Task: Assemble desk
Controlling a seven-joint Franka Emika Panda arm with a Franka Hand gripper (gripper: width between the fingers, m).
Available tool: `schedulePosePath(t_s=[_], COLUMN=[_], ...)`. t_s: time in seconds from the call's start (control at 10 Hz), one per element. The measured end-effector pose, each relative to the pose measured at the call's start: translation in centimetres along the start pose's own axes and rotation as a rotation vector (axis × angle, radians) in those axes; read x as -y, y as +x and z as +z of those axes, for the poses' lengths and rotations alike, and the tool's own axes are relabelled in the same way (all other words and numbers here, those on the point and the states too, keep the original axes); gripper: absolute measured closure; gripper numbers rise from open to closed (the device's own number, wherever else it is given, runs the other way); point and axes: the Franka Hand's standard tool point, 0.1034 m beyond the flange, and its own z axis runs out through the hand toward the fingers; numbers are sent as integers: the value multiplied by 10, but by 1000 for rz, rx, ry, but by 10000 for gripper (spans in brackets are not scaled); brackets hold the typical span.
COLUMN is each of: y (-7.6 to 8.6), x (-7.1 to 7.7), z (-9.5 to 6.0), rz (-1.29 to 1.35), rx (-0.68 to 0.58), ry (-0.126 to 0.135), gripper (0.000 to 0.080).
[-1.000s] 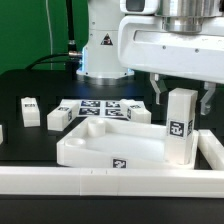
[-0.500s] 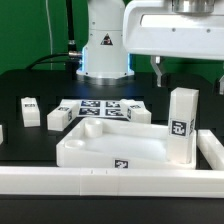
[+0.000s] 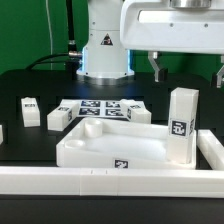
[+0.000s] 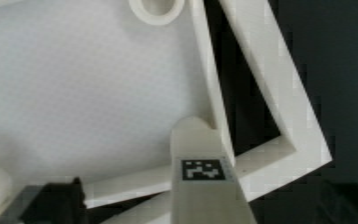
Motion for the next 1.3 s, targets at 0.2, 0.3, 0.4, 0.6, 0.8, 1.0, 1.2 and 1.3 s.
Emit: schedulePosePath(t_s=[0.2,0.3,0.4,0.6,0.8,1.0,1.2,1.3], y=[0,0,-1,-21,-37,-40,-40,-41], x=[0,0,0,-8,-21,-27,-26,-27], z=[0,0,1,10,12,13,14,15], rz=[0,0,-1,-222,-350,-350,-350,-354], rx=[0,0,2,-1,22,18,19,19], ry=[0,0,-1,-1,-10,-2,-3,-3], gripper=[150,150,150,150,150,150,150,150])
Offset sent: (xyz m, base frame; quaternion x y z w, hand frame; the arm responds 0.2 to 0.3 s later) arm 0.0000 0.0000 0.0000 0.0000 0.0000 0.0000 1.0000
